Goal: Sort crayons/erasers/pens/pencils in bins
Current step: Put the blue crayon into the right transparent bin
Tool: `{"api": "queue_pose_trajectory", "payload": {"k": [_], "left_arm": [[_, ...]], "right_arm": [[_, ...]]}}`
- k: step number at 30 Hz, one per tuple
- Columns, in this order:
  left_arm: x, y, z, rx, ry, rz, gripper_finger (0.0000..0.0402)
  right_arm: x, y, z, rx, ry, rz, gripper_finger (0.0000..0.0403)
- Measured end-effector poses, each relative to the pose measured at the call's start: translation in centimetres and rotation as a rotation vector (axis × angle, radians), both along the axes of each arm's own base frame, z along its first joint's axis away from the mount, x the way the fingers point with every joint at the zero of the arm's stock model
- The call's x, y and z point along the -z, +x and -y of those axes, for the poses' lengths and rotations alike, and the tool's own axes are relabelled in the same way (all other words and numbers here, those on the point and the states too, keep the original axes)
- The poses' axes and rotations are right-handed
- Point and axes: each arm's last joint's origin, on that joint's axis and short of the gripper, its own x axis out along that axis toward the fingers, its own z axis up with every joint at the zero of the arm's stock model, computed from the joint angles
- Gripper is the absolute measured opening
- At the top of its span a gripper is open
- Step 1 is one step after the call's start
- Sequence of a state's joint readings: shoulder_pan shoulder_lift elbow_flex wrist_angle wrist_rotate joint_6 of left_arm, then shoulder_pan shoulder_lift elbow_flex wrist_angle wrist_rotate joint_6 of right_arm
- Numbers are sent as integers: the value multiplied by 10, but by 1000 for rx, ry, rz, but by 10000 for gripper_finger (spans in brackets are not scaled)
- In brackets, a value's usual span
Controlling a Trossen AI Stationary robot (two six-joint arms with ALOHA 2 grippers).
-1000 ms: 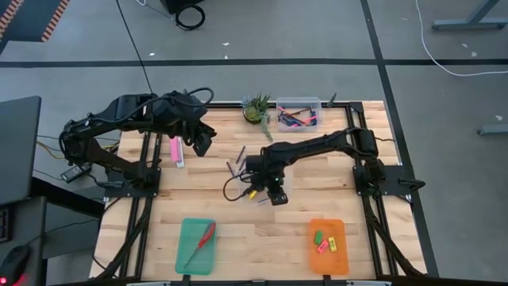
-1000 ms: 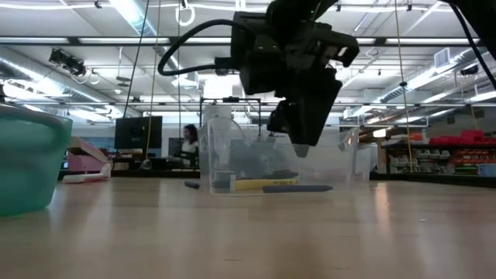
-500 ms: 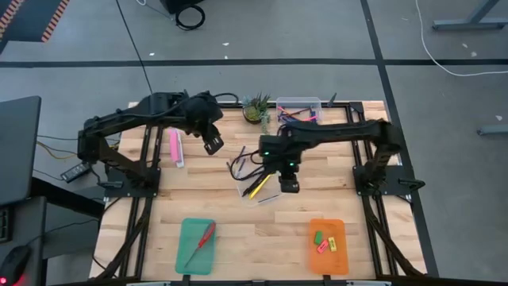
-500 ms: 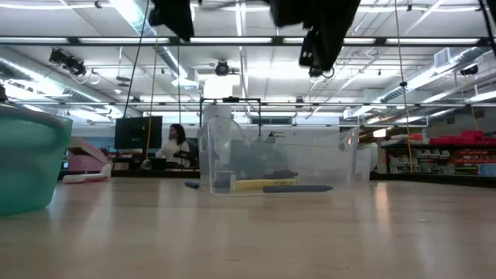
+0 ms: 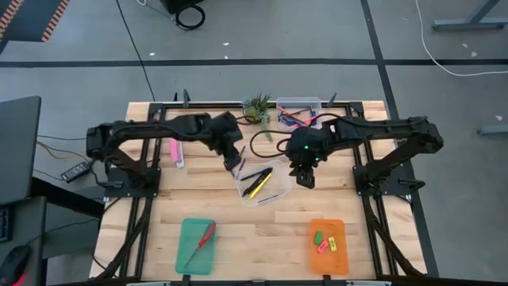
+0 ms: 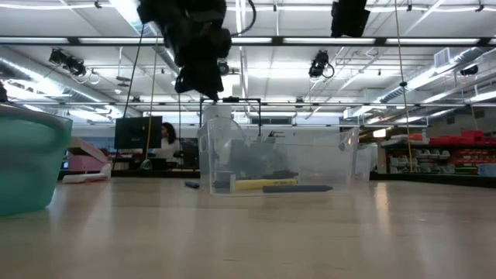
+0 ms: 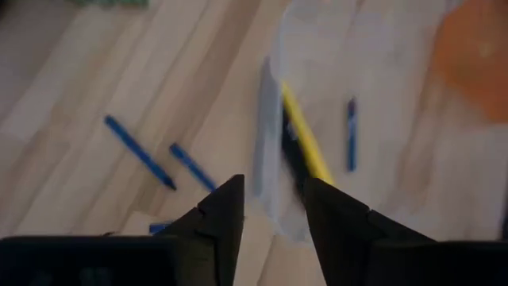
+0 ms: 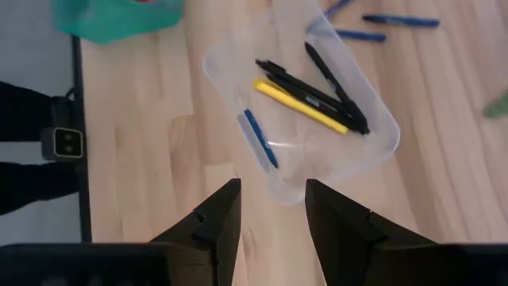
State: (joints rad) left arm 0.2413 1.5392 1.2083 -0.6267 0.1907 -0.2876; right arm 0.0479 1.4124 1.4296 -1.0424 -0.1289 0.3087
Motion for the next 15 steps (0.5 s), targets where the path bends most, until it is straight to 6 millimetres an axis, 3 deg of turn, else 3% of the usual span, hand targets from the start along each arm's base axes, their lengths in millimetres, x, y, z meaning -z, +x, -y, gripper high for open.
{"api": "queue_pose_trajectory", "payload": {"k": [8,15], "left_arm": [[47,26,22,131,8,-129,185],[73,40,36,158,1,-175,204]], "right_arm": [[21,11,-1,10,0,-27,147],[24,27,-2,27,60,37,147]]}}
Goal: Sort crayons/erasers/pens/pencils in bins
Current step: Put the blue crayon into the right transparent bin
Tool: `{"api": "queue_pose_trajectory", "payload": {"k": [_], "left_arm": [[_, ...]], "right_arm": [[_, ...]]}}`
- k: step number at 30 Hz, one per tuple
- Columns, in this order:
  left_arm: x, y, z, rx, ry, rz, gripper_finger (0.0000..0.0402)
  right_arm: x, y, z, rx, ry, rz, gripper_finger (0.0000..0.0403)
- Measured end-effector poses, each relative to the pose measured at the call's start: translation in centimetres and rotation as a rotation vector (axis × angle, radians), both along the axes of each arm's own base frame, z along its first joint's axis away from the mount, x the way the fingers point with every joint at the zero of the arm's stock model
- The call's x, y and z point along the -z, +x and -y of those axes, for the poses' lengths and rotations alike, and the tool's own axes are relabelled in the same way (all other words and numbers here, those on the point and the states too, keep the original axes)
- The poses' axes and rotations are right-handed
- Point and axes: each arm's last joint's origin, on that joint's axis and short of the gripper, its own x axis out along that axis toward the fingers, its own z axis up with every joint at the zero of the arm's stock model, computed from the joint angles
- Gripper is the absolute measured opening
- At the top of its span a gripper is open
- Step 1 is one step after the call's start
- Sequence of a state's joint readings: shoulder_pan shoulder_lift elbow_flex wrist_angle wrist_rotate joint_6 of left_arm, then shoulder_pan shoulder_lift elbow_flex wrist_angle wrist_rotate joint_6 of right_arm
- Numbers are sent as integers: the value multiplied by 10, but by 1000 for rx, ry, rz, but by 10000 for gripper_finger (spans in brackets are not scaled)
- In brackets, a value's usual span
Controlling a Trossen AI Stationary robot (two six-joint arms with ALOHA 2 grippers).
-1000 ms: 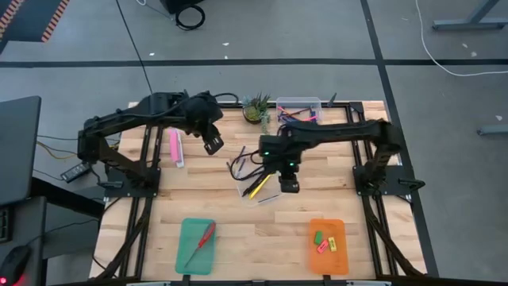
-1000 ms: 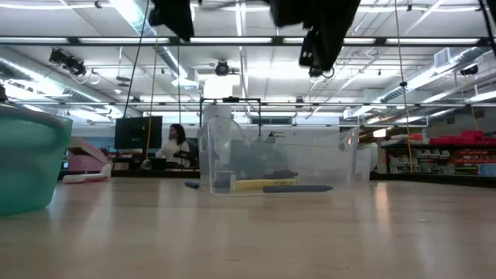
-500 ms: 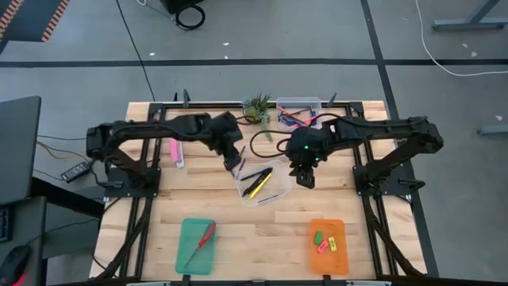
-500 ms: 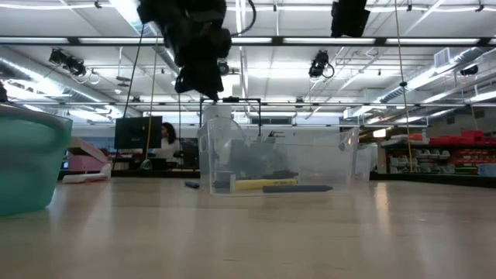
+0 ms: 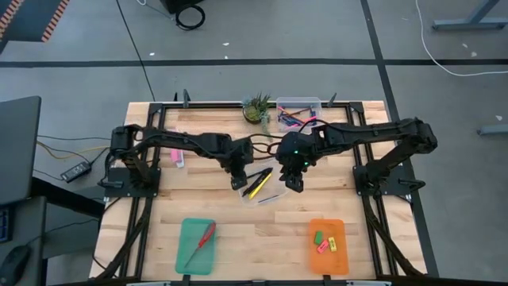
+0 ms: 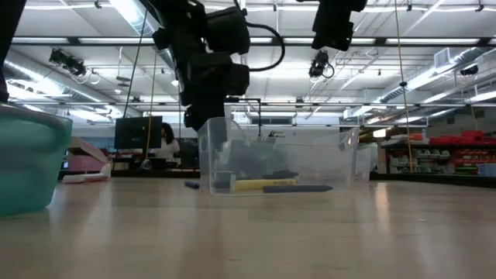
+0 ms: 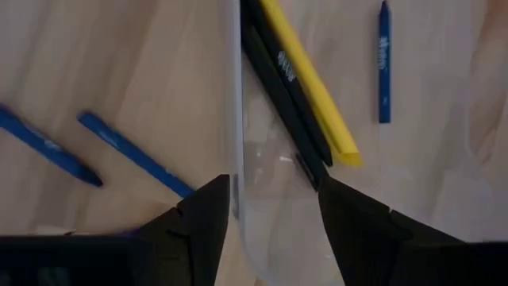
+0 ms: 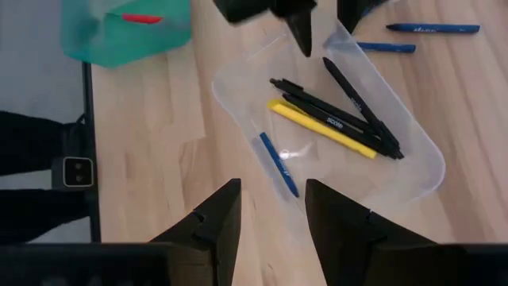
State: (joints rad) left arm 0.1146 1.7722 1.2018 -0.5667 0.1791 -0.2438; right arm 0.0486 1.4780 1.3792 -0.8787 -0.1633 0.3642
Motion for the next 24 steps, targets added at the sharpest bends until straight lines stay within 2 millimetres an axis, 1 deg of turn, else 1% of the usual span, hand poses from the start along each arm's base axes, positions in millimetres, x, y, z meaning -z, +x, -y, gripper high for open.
{"api": "queue_pose_trajectory", "payload": {"k": [4,8,12,17,18,24], "left_arm": [[7,4,-1,-41,-14,-8,188],[8,5,-4,-67,-17,-6,155],[8,4,-9,-85,-19,-5,105],[8,3,-17,-104,-15,-7,22],[8,3,-18,-107,-15,-8,14],[8,1,-29,-119,-42,-1,16]], "right_arm": [[-1,0,-1,12,21,1,147],[-2,0,-1,18,30,7,147],[-2,0,-1,23,34,11,147],[-2,0,-1,36,43,11,147],[-2,0,-1,36,43,11,147],[-3,1,-1,36,43,18,147]]}}
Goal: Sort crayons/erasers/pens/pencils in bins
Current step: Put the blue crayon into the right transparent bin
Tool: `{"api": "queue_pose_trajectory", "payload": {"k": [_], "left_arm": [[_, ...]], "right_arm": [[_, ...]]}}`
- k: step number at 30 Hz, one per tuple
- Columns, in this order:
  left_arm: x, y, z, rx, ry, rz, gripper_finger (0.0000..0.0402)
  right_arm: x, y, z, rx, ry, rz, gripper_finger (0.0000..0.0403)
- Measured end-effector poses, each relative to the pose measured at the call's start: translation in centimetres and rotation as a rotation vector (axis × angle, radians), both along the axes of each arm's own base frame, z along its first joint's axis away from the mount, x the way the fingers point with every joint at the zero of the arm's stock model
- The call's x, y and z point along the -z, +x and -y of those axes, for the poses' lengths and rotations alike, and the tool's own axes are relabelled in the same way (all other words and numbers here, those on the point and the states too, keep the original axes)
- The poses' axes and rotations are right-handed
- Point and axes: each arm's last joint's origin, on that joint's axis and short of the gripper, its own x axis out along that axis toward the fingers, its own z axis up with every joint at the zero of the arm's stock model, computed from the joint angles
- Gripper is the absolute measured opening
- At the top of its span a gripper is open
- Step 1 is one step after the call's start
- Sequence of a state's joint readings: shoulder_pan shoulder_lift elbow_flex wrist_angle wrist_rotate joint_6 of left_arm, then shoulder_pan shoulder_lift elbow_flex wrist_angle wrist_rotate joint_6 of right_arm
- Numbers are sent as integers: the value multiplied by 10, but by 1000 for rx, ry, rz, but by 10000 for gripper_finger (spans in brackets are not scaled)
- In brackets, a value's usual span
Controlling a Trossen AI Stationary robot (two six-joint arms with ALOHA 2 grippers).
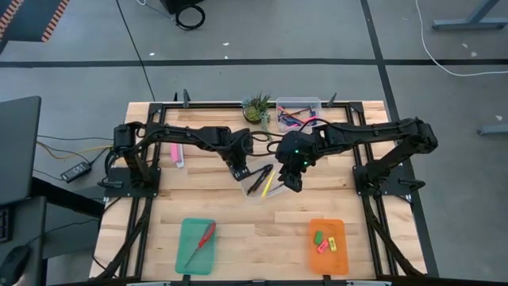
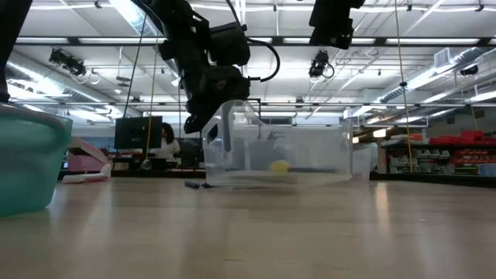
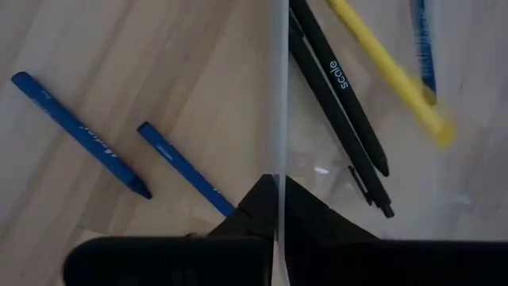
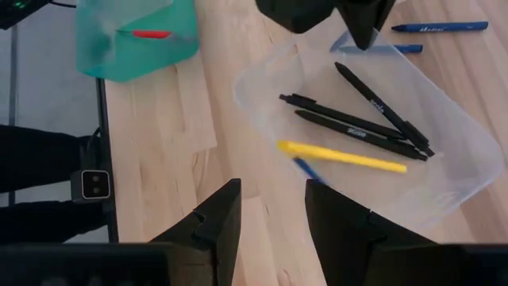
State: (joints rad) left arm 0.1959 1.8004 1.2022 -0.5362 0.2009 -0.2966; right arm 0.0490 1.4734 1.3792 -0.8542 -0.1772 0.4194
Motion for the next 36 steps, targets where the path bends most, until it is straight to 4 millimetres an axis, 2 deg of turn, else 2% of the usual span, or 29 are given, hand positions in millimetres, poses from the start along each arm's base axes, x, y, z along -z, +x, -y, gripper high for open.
{"api": "queue_pose_trajectory", "payload": {"k": [5,10,15,17,21,25,31,36], "left_arm": [[0,-1,-4,-6,-7,1,10],[0,-1,-3,4,-4,4,16],[0,0,-2,14,5,4,9],[0,0,-2,12,8,3,26],[1,-2,-2,7,1,-17,84],[0,-2,2,0,-8,-25,132],[-13,-8,9,16,-5,-15,175],[-40,-30,9,19,14,-42,187]], "right_arm": [[0,0,0,-7,-6,1,147],[3,3,2,-64,-118,19,147],[25,22,5,-180,-182,-11,147],[40,31,6,-246,-201,-43,147],[67,46,5,-359,-239,-103,147],[85,54,5,-429,-265,-142,147],[91,59,11,-459,-333,-141,147],[90,66,27,-433,-367,-69,147]]}}
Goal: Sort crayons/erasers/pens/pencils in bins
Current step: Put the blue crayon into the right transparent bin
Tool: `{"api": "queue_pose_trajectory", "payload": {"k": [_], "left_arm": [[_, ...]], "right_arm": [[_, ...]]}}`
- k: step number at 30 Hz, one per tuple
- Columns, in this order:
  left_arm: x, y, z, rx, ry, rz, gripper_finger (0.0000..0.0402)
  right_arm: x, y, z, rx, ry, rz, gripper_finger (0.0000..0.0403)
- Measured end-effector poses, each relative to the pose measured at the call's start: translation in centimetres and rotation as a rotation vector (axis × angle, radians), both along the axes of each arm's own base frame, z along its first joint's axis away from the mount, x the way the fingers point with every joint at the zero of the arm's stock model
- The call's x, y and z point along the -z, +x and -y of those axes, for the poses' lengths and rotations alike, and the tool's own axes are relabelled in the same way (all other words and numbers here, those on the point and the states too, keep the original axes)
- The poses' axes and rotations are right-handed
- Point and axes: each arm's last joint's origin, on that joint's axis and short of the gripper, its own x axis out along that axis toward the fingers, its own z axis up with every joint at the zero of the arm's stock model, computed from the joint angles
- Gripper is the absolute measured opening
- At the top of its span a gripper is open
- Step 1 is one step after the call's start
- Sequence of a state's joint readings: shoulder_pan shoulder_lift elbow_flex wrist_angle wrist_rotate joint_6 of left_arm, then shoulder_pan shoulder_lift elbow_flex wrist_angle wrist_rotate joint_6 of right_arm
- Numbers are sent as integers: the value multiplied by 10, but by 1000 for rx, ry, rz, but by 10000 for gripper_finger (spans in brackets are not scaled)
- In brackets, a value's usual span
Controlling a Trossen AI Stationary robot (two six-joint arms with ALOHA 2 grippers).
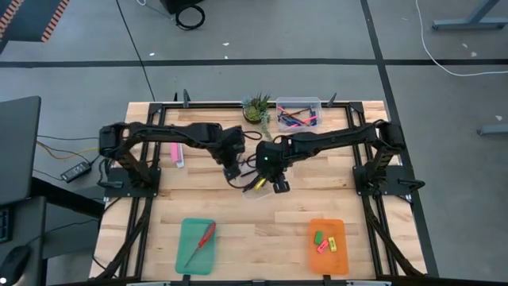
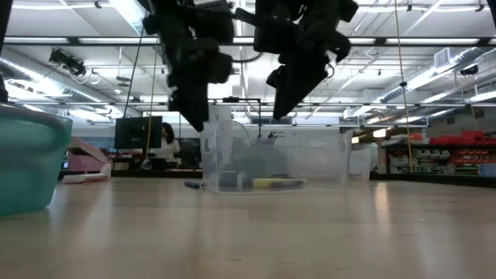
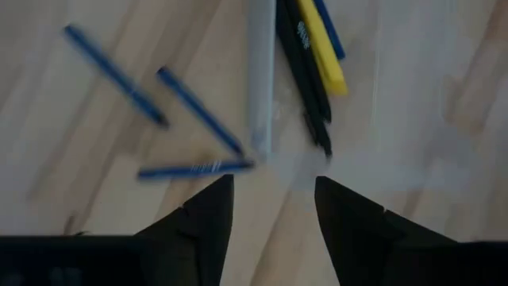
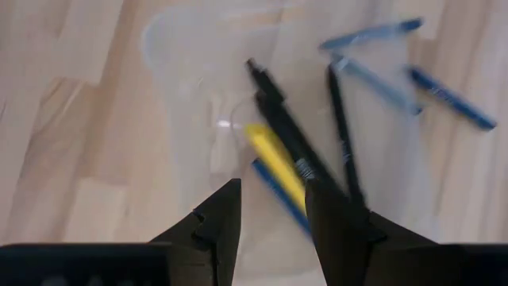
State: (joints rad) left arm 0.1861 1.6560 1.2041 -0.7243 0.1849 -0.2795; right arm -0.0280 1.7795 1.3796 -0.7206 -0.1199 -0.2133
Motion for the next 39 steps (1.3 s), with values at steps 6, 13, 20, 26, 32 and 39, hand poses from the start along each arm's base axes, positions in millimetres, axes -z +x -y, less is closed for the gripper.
{"api": "queue_pose_trajectory", "payload": {"k": [6,13,20,26,32,39], "left_arm": [[-46,-39,7,-15,10,22,174],[-98,-84,21,-174,43,183,162],[-129,-118,28,-321,59,327,150],[-136,-128,31,-345,58,365,137],[-136,-128,31,-345,59,366,128],[-136,-127,31,-345,58,370,128]], "right_arm": [[29,10,19,-31,40,-41,147],[52,16,12,-143,29,-90,147],[72,18,8,-169,39,-161,147],[75,20,9,-160,10,-161,147],[75,19,9,-163,28,-161,147],[74,19,9,-132,23,-174,147]]}}
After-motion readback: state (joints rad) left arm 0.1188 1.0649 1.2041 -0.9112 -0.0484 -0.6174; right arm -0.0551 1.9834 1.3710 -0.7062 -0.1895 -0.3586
